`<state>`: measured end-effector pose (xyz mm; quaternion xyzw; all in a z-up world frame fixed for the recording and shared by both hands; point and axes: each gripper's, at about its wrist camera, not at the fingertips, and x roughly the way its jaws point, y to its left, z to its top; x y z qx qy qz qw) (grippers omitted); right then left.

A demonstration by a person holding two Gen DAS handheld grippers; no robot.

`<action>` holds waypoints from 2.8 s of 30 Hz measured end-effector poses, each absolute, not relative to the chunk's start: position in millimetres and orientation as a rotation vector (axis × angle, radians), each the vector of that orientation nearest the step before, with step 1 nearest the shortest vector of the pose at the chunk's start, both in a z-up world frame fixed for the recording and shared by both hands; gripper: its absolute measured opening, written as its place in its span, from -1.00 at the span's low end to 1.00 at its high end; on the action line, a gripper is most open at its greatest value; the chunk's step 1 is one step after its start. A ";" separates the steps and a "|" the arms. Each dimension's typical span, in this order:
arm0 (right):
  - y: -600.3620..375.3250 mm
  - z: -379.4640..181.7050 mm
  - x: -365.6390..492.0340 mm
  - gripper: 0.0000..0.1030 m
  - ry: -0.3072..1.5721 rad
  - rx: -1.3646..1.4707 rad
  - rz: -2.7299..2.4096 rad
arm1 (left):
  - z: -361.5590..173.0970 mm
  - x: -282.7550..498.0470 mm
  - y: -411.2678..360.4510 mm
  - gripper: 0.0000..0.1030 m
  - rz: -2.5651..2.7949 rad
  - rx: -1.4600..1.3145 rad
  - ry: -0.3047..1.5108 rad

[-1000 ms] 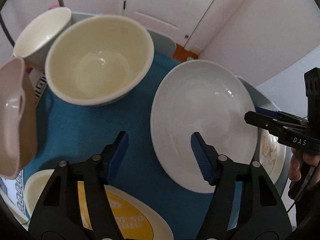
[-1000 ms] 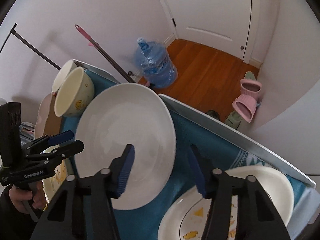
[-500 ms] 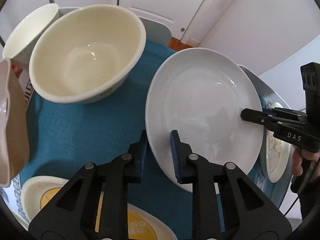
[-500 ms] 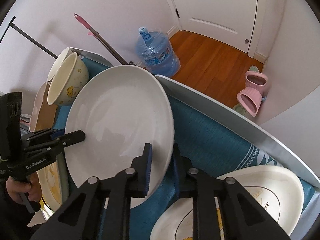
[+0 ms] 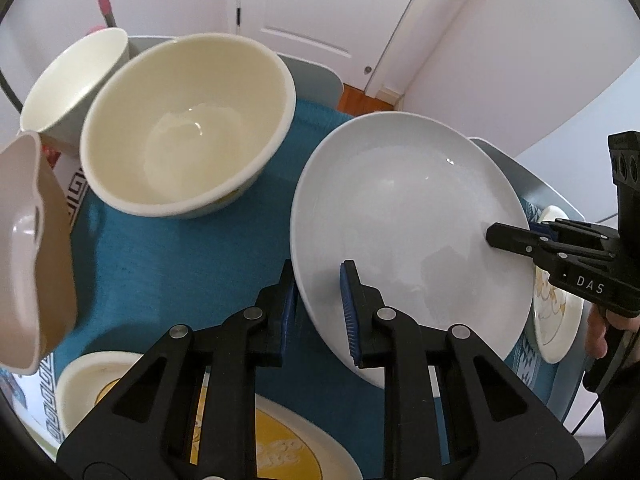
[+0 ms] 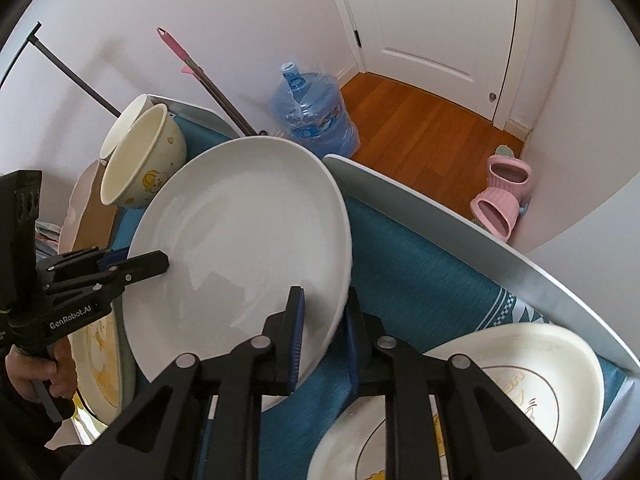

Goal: Organize plates and bowls
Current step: 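Lift the white plate and lower it onto the yellow duck plate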

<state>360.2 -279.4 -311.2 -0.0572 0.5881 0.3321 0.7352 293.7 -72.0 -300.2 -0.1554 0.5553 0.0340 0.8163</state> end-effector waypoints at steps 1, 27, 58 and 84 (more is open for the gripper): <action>-279.4 -309.4 358.9 -0.66 1.286 -0.123 0.729 | -297.9 288.3 -76.0 -0.64 0.073 -0.328 1.178; -260.5 -195.7 196.2 -0.66 1.068 -0.146 0.767 | -173.6 128.1 -49.8 -0.64 0.128 -0.287 0.988; -186.1 -271.7 112.1 -0.67 1.173 -0.045 0.347 | -281.3 119.5 10.5 -0.63 -0.218 0.012 1.186; -164.1 -282.1 104.4 -0.66 1.143 -0.145 0.284 | -287.5 116.7 -9.1 -0.63 -0.146 0.318 1.166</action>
